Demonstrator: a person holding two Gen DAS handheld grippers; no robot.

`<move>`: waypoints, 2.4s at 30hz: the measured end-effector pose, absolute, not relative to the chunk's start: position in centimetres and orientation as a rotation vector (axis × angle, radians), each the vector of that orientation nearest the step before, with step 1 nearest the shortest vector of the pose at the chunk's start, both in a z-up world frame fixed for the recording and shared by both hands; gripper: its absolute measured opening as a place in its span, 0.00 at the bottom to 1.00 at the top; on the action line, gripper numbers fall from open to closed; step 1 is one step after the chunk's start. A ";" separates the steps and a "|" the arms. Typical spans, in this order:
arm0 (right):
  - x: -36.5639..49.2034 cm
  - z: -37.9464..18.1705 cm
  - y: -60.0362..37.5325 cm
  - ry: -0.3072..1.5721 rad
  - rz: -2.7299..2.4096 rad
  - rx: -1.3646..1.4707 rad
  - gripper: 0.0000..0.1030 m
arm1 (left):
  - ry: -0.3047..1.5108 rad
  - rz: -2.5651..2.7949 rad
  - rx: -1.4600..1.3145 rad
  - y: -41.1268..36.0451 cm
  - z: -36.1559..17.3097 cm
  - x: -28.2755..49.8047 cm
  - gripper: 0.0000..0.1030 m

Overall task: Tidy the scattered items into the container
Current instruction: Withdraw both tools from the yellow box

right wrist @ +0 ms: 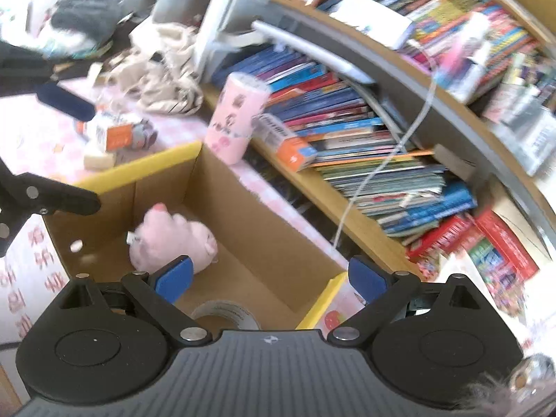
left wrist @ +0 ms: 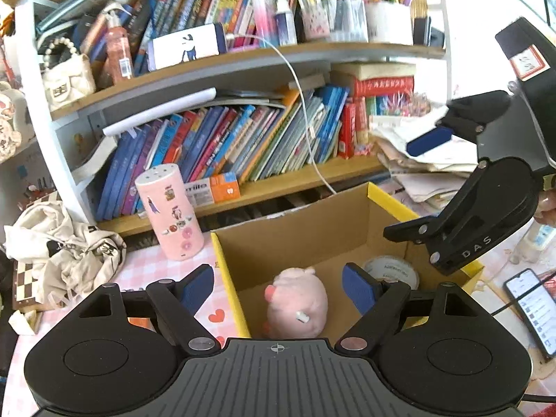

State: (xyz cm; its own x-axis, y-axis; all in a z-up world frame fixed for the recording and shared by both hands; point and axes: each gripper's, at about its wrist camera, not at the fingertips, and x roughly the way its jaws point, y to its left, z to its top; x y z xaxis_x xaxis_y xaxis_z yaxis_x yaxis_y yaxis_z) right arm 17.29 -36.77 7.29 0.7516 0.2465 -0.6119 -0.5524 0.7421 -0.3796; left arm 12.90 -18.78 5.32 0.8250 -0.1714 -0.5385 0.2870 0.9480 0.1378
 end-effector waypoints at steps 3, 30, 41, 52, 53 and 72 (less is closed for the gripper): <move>15.6 8.0 -36.7 0.562 0.419 -0.521 0.94 | 0.539 -0.259 0.194 -17.4 5.6 11.7 0.82; 1.3 4.7 -28.7 0.756 0.154 -0.148 0.94 | 0.595 -0.376 0.146 -6.2 3.1 2.1 0.87; -0.6 2.6 -24.6 0.820 0.142 -0.040 0.94 | 0.634 -0.340 0.115 -2.6 2.1 -0.5 0.87; -1.2 1.8 -20.1 0.798 0.099 -0.059 0.94 | 0.640 -0.242 0.048 1.2 1.7 -1.3 0.87; -1.1 1.8 -19.8 0.794 0.101 -0.061 0.94 | 0.641 -0.235 0.042 1.4 1.7 -1.3 0.87; -1.3 1.2 -15.1 0.756 0.202 -0.142 1.00 | 0.659 -0.143 0.027 4.6 0.7 -2.0 0.87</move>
State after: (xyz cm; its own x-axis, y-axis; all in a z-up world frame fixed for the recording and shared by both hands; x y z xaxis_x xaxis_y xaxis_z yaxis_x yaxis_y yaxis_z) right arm -1.25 -15.06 1.15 0.7096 0.1306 -0.6924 -0.2323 0.9711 -0.0549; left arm -2.05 4.60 0.75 0.7811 -0.1234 -0.6121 0.1407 0.9899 -0.0200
